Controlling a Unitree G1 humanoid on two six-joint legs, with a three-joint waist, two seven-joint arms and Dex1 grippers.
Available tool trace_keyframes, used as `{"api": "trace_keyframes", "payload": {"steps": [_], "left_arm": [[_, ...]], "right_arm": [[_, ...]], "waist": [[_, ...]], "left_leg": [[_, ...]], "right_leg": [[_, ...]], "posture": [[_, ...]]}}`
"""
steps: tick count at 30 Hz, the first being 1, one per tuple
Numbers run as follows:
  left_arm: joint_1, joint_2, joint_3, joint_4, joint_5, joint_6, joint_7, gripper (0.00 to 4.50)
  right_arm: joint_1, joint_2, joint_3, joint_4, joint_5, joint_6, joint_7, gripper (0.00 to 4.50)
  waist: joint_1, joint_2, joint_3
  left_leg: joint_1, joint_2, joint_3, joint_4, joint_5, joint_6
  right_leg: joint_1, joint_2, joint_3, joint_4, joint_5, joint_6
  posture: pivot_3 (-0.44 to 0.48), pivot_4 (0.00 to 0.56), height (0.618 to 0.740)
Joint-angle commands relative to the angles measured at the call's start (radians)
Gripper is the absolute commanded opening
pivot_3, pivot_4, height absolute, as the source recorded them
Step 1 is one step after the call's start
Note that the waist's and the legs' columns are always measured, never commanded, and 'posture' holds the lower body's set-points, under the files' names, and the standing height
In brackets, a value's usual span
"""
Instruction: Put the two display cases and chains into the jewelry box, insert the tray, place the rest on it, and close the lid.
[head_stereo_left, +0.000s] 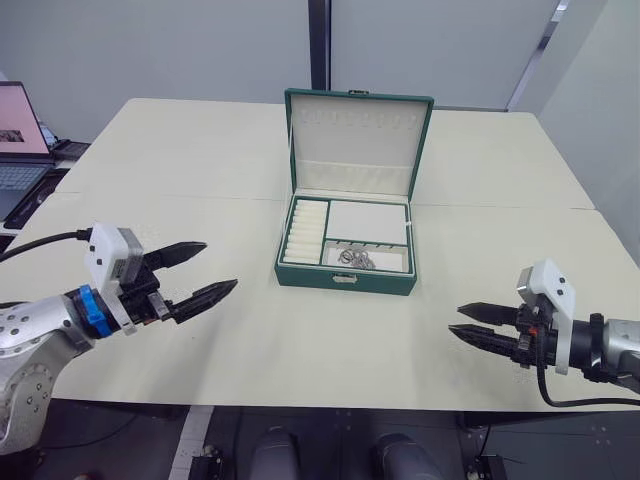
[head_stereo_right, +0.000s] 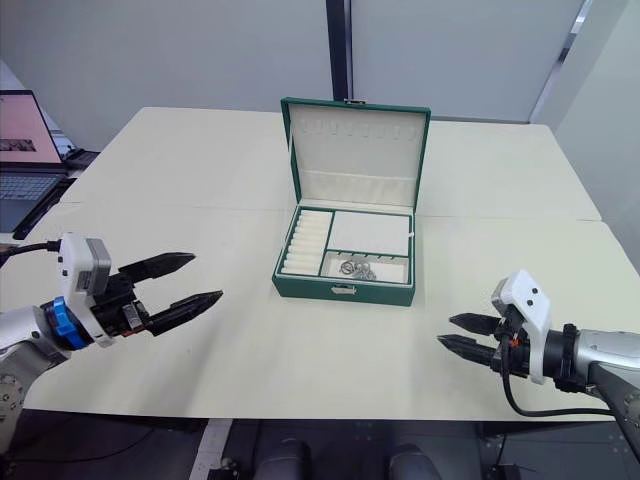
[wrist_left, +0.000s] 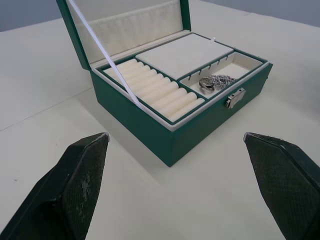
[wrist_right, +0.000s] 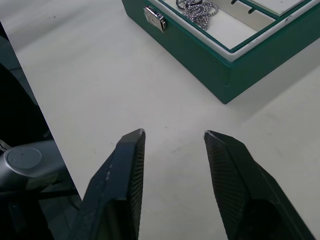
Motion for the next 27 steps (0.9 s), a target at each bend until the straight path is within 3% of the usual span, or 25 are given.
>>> {"api": "trace_keyframes", "payload": {"steps": [1,5,13,19,27], "left_arm": [[-0.017,0.007,0.004,0.011,0.025,-0.031,-0.001,3.85],[-0.033,0.008,-0.002,0.018,0.027,-0.029,-0.003,2.64],[-0.076,-0.003,-0.028,0.037,0.042,-0.012,0.024,0.03],[-0.178,-0.026,-0.083,0.12,0.09,-0.011,0.095,0.03],[-0.44,-0.027,-0.294,0.393,0.261,0.048,0.146,0.03]], "right_arm": [[0.001,-0.02,-0.03,-0.017,0.015,-0.023,-0.003,0.93],[0.006,-0.026,-0.034,-0.012,0.014,-0.027,-0.004,0.01],[-0.003,-0.033,-0.028,0.002,0.005,-0.033,-0.009,0.0],[-0.1,-0.025,0.025,0.069,-0.04,-0.033,-0.082,0.0],[-0.42,0.04,0.272,0.337,-0.187,0.008,-0.22,0.0]], "waist": [[0.0,0.0,0.0],[0.001,0.0,0.0],[0.001,0.0,0.0],[0.001,0.0,0.0],[0.0,0.0,0.0]], "left_leg": [[0.0,0.0,0.0,0.0,0.0,0.0],[0.0,0.0,0.0,0.0,0.0,0.0],[0.0,0.0,0.0,0.0,0.0,0.0],[0.0,0.0,-0.001,0.001,0.0,0.0],[0.0,0.0,0.0,0.002,0.0,0.0]], "right_leg": [[0.0,0.0,0.0,0.0,0.0,0.0],[0.0,0.0,0.0,0.0,0.0,0.0],[0.001,0.0,0.0,0.0,0.0,0.0],[0.001,0.0,-0.001,0.001,0.0,0.0],[-0.001,0.0,0.0,0.002,0.0,0.0]], "posture": [[0.0,0.15,0.74],[0.0,0.15,0.74],[0.0,0.15,0.74],[0.0,0.15,0.74],[0.0,0.15,0.74]]}}
